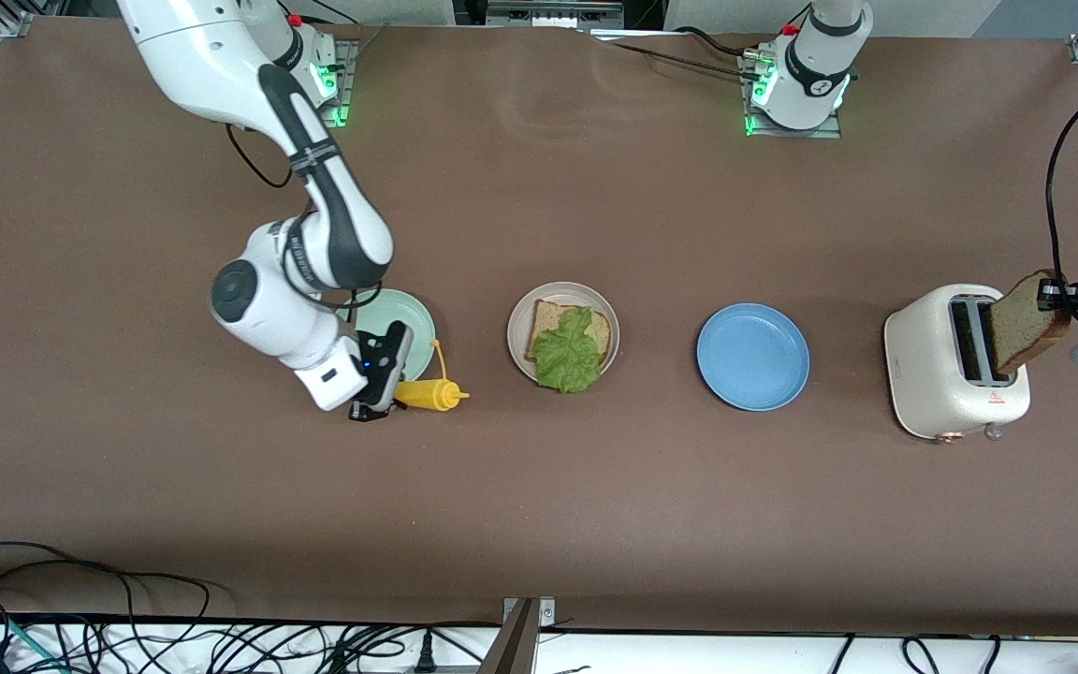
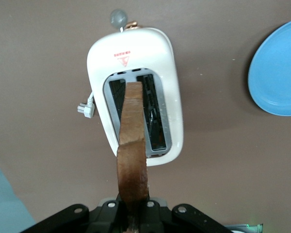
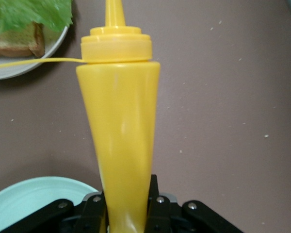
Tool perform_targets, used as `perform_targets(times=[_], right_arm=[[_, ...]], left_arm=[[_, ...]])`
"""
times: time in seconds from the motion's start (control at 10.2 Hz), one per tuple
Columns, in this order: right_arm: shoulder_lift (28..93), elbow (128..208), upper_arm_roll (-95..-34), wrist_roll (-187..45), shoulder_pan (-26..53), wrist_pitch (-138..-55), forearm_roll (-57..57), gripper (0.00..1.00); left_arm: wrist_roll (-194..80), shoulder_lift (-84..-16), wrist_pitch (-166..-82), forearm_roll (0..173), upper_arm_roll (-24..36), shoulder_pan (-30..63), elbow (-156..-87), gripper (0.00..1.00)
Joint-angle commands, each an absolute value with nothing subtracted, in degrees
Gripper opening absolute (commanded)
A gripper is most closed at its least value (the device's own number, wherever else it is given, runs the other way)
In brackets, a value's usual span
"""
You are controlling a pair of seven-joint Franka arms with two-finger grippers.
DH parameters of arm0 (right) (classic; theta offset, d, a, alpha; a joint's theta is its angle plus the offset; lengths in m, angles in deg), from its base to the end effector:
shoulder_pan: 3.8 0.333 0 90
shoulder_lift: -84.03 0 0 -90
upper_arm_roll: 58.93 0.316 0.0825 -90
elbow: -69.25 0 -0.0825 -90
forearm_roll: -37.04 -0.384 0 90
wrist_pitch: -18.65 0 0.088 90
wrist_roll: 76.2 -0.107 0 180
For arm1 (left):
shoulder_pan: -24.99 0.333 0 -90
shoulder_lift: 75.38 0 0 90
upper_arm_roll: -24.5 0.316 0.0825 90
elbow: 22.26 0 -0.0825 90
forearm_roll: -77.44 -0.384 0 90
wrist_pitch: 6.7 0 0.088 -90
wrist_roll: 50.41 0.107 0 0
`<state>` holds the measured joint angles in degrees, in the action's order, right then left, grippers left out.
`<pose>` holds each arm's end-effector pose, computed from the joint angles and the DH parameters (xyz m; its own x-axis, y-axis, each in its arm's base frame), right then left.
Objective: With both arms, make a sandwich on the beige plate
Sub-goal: 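Carry the mustard over the lettuce while the left gripper grasps bread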
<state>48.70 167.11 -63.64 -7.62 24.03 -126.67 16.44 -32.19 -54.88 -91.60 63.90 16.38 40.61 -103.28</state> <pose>0.6378 0.2753 0.2552 0.2018 0.9427 0.2657 0.9674 -0.2343 0.0964 0.6236 0.1222 0.4802 0.9303 -0.1727 -0.3237 -0.2101 -0.9740 -0.0842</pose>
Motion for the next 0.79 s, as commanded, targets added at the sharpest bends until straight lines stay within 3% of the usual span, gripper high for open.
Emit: perform_targets(times=[0.0, 0.3, 0.69], right_arm=[[48.3, 166.9, -64.4, -23.0, 26.7, -127.5, 33.4, 0.07], [48.3, 165.7, -64.6, -36.6, 30.8, -121.6, 49.6, 0.07], [43.6, 154.5, -64.5, -47.9, 38.6, -103.9, 64.4, 0.07]], left_arm=[[-32.0, -55.5, -87.6, 59.9, 16.3, 36.4, -99.0, 0.0], [-31.7, -56.0, -86.0, 61.3, 15.7, 34.4, -97.5, 0.0], [-32.1, -57.2, -86.0, 66.1, 13.9, 34.4, -97.5, 0.0]])
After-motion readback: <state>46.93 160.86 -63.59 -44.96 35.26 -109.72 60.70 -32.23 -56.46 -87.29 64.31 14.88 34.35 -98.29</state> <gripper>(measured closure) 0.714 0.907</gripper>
